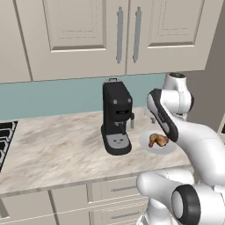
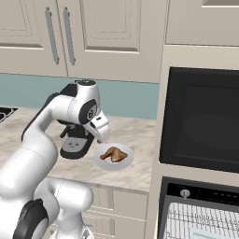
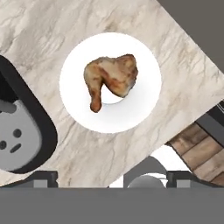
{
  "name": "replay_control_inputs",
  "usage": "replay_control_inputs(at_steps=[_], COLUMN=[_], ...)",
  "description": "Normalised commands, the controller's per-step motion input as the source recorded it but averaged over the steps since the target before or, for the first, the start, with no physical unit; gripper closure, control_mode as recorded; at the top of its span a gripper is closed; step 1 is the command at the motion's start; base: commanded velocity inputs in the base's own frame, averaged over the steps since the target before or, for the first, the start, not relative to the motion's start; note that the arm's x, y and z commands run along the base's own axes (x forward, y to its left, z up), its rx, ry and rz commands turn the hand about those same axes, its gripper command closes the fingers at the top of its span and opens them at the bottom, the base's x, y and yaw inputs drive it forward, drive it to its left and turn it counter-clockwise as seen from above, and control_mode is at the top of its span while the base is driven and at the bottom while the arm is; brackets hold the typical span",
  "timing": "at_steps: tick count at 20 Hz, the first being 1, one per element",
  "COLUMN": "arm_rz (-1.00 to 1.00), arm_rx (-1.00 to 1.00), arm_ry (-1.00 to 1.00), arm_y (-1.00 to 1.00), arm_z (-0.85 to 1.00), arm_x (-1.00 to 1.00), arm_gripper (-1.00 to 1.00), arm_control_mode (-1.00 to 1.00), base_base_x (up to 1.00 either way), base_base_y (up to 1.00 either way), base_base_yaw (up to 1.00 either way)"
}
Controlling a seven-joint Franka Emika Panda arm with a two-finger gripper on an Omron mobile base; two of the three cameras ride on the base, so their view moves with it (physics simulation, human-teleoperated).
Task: Place the chicken drumstick on the bottom rack of the oven.
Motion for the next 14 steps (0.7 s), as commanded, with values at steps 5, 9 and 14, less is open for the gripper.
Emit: replay_control_inputs(at_steps=[5, 9, 14], arm_rz=[-0.23, -0.06, -0.03], arm_rx=[0.08, 0.1, 0.05], arm_ry=[0.11, 0.09, 0.02], arm_y=[-0.28, 0.0, 0.13], arm_z=[-0.57, -0.5, -0.55], arm_x=[0.0, 0.0, 0.09], arm_gripper=[-1.0, -1.0, -1.0], arm_control_mode=[-1.0, -1.0, -1.0], base_base_x=[0.0, 0.0, 0.0], base_base_y=[0.0, 0.0, 0.0], base_base_yaw=[0.0, 0.0, 0.0])
